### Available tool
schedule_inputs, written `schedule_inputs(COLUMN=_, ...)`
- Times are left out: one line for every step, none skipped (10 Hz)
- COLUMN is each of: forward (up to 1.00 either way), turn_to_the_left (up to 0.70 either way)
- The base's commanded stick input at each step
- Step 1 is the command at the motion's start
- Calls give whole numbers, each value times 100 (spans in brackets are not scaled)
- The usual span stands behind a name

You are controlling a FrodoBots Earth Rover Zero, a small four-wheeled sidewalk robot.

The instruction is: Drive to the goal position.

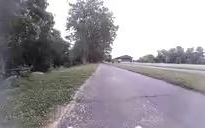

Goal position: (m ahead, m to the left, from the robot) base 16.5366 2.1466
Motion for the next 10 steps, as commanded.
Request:
schedule_inputs(forward=70, turn_to_the_left=-1)
schedule_inputs(forward=70, turn_to_the_left=-1)
schedule_inputs(forward=70, turn_to_the_left=-1)
schedule_inputs(forward=70, turn_to_the_left=-1)
schedule_inputs(forward=70, turn_to_the_left=-1)
schedule_inputs(forward=70, turn_to_the_left=-1)
schedule_inputs(forward=70, turn_to_the_left=-1)
schedule_inputs(forward=70, turn_to_the_left=-1)
schedule_inputs(forward=70, turn_to_the_left=-1)
schedule_inputs(forward=70, turn_to_the_left=-1)
